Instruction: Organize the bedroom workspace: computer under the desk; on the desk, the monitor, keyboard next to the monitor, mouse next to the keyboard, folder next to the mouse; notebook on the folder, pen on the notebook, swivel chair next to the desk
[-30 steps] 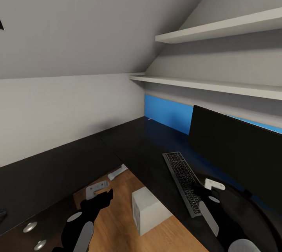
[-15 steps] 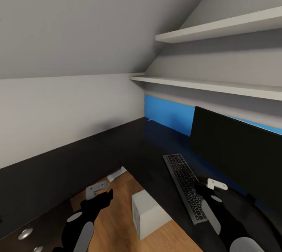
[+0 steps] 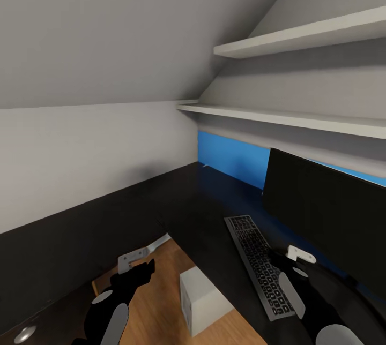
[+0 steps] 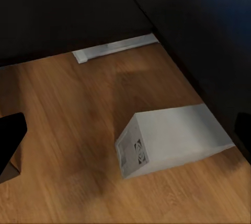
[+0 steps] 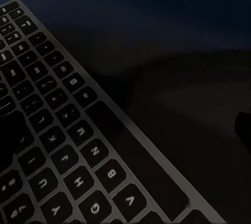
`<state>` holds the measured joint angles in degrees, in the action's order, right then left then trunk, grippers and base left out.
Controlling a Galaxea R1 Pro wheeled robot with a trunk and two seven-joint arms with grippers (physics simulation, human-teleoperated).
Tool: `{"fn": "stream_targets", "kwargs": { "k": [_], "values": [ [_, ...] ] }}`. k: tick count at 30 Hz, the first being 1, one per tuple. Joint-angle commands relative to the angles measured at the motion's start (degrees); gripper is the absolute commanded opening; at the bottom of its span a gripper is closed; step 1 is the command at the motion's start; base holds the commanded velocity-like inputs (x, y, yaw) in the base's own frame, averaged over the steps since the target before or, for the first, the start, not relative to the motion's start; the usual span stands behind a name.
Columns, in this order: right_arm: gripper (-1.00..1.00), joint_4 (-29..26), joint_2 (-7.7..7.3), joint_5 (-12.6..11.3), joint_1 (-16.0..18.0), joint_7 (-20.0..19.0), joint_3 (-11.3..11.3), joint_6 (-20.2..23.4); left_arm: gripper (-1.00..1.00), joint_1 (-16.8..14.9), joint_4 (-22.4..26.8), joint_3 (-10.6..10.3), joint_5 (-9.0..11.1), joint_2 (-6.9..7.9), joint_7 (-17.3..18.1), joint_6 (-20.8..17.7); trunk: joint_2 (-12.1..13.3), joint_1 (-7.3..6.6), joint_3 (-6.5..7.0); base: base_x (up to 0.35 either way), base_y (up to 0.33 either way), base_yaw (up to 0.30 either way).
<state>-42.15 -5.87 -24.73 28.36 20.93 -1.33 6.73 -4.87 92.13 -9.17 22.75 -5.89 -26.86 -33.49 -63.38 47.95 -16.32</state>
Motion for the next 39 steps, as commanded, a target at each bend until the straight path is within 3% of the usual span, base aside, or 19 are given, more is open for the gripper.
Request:
{"fn": "stream_targets", "kwargs": {
  "k": [1, 6, 7, 11, 28, 39],
  "values": [
    [1.00, -0.1, -0.03, -0.3, 0.0, 0.3, -0.1, 0.3, 1.00, 0.0, 0.1, -0.1, 0.6, 0.00, -0.5, -0.2, 0.0, 0.01, -0.08, 0.051, 0.000, 0.000],
    [1.00, -0.1, -0.05, -1.0, 0.0, -0.2, -0.1, 0.4, 1.00, 0.0, 0.1, -0.1, 0.6, -0.01, -0.5, -0.3, 0.0, 0.01, -0.08, 0.025, 0.000, 0.000],
    [1.00, -0.2, -0.09, -2.3, 0.0, -2.5, -0.1, 0.5, 1.00, 0.0, 0.1, -0.1, 0.6, -0.06, -0.5, -0.2, 0.0, 0.01, -0.08, 0.004, 0.000, 0.000],
    [1.00, -0.3, -0.10, -3.0, 0.0, -5.1, -0.1, 0.6, 1.00, 0.0, 0.1, -0.1, 0.6, -0.13, -0.5, -0.1, 0.0, 0.01, -0.08, 0.002, 0.000, 0.000],
    [1.00, -0.7, -0.18, -3.4, 0.0, -6.8, 0.6, 0.5, 1.00, 0.0, 0.1, -0.2, 0.6, -0.26, -0.6, 0.0, -6.9, 3.75, -3.13, 0.000, 0.000, 0.000],
    [1.00, -0.8, -0.19, -3.4, 0.0, -6.8, 2.7, 0.6, 1.00, 0.0, 0.1, -0.2, 0.6, -0.26, -0.6, 0.0, -11.3, 6.16, -5.10, 0.000, 0.000, 0.000]
  ]
}}
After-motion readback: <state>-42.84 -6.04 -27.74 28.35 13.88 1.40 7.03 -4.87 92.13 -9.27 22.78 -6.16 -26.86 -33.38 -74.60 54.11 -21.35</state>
